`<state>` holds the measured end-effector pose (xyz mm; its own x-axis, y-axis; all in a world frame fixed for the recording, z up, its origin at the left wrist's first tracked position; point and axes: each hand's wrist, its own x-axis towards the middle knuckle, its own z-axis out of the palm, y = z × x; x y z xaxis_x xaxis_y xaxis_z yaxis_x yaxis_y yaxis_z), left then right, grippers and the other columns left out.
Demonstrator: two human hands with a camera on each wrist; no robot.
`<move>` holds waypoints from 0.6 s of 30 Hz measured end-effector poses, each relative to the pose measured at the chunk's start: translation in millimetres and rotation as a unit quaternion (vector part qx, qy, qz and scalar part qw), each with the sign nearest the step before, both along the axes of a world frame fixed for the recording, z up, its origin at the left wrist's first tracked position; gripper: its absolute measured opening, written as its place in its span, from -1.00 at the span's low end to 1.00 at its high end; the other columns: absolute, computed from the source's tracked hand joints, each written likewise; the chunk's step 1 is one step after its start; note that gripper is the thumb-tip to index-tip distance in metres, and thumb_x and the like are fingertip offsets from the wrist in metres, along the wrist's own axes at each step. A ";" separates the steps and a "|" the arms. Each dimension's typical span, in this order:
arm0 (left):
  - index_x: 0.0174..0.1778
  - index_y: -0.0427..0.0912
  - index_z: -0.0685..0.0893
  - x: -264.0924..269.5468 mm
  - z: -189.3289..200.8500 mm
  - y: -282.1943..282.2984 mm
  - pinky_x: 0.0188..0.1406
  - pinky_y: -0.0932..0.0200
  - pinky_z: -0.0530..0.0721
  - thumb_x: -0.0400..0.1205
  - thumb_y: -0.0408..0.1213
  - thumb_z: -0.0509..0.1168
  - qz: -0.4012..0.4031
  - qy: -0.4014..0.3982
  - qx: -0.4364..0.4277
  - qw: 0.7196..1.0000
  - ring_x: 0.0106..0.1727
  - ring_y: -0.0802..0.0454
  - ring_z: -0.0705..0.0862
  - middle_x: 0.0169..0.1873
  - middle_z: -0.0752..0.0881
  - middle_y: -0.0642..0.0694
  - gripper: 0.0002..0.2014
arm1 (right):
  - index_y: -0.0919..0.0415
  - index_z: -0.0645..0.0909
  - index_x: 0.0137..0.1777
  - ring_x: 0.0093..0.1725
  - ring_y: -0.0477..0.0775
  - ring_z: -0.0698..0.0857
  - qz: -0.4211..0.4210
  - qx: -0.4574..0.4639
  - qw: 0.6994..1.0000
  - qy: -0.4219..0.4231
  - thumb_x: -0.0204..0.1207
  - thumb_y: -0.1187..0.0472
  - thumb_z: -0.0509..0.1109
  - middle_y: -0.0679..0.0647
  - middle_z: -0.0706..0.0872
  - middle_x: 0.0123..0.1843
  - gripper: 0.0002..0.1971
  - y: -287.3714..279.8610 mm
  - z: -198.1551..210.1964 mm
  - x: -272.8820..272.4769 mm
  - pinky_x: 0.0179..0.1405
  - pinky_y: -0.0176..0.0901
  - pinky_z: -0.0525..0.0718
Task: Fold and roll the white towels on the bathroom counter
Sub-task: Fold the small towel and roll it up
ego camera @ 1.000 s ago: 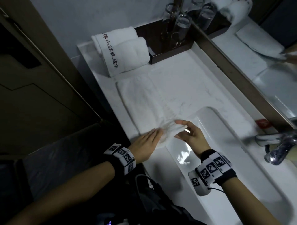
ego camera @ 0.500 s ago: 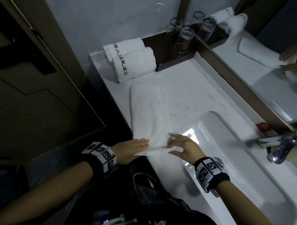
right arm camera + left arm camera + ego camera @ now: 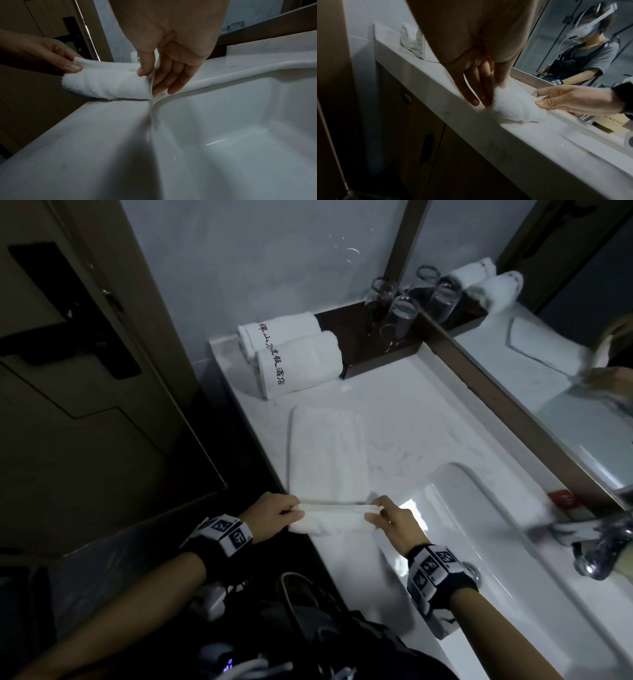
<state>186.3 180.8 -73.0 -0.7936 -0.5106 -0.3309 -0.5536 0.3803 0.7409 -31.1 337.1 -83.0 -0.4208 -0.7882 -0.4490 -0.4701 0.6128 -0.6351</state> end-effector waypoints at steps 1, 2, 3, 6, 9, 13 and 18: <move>-0.40 -0.20 0.46 -0.9 0.1 -1.9 -0.34 0.25 0.36 0.64 -0.26 0.25 0.000 -0.014 -0.001 1.000 -0.28 -0.01 0.58 -0.49 0.52 -0.05 -0.71 | 0.18 0.48 0.11 -0.27 0.07 0.61 0.006 0.003 1.000 0.006 0.61 0.12 0.28 0.04 0.68 -0.29 -0.83 -2.3 -0.5 -0.2 -0.42 -0.48 0.41; -0.41 -0.17 0.43 -1.6 -0.4 -2.8 -0.31 0.22 0.38 0.65 -0.27 0.23 0.003 -0.023 0.002 1.000 -0.27 -0.04 0.58 -0.48 0.52 -0.05 -0.71 | 0.17 0.47 0.09 -0.27 0.08 0.60 0.008 0.009 1.000 0.011 0.62 0.13 0.26 0.01 0.67 -0.31 -0.85 -4.2 -0.8 -0.2 -0.42 -0.45 0.39; -0.37 -0.19 0.46 -2.5 -0.7 -3.4 -0.24 0.16 0.43 0.66 -0.27 0.22 0.008 -0.028 0.007 1.000 -0.24 -0.11 0.61 -0.44 0.57 -0.12 -0.73 | 0.17 0.47 0.08 -0.28 0.09 0.60 0.007 0.015 1.000 0.014 0.62 0.13 0.26 0.00 0.66 -0.32 -0.86 -6.5 -0.8 0.2 -0.41 -0.39 0.39; -0.11 -0.33 0.52 -6.7 -1.5 -2.1 -0.03 0.03 0.56 0.68 -0.27 0.18 0.040 -0.040 0.006 0.998 -0.04 -0.25 0.67 -0.18 0.67 -0.32 -0.83 | 0.17 0.43 0.14 -0.25 0.09 0.63 -0.016 0.028 0.999 0.017 0.61 0.11 0.24 0.05 0.69 -0.29 -0.81 -12.4 -1.6 3.0 -0.30 -0.23 0.48; 0.16 -0.36 0.45 -11.6 -3.6 3.1 0.06 -0.03 0.59 0.69 -0.23 0.13 0.038 -0.084 -0.029 0.995 0.07 -0.26 0.66 0.05 0.67 -0.36 -0.74 | 0.20 0.34 0.17 -0.06 0.22 0.69 -0.068 0.048 0.996 0.016 0.59 0.09 0.26 0.19 0.73 -0.10 -0.72 -19.4 -2.2 8.6 -0.02 -0.03 0.60; 0.33 -0.31 0.31 -14.9 -7.2 6.3 0.16 -0.07 0.57 0.66 -0.20 0.17 -0.049 -0.159 -0.174 0.971 0.19 -0.26 0.59 0.21 0.59 -0.30 -0.62 | 0.26 0.31 0.17 0.05 0.26 0.66 -0.105 0.097 0.989 0.035 0.58 0.06 0.25 0.20 0.68 0.09 -0.67 -27.8 -0.5 15.8 -0.05 -0.04 0.52; 0.28 -0.18 0.50 -17.3 -6.4 7.4 0.21 0.13 0.48 0.55 -0.45 0.13 -0.138 -0.076 -0.281 0.947 0.26 -0.02 0.51 0.21 0.53 -0.15 -0.63 | 0.38 0.41 0.16 0.08 0.28 0.59 -0.083 0.054 0.982 0.161 0.52 0.17 0.33 0.28 0.57 0.13 -0.67 -27.6 0.1 26.6 -0.08 -0.07 0.51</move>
